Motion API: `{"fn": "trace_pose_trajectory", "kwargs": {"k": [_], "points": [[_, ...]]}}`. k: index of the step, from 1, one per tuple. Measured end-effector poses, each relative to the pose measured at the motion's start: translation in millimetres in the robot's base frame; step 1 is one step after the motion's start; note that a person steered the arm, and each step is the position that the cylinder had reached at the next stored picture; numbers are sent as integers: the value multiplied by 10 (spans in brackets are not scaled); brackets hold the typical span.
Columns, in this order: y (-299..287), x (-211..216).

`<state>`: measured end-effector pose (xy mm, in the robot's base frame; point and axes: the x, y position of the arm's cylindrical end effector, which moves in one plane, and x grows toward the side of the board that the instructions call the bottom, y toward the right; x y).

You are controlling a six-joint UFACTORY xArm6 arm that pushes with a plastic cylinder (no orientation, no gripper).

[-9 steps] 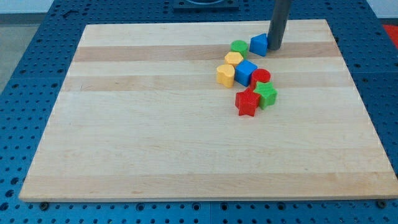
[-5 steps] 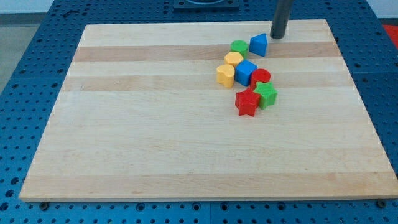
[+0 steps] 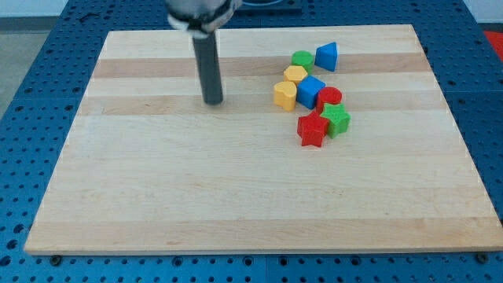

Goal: Move your arm towards the center

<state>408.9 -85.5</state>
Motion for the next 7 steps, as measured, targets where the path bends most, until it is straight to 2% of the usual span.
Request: {"fn": "trace_pose_trajectory", "kwargs": {"k": [1, 2, 3, 5, 7], "points": [[-5, 471], [1, 580], [47, 566], [214, 243], [667, -73]]}}
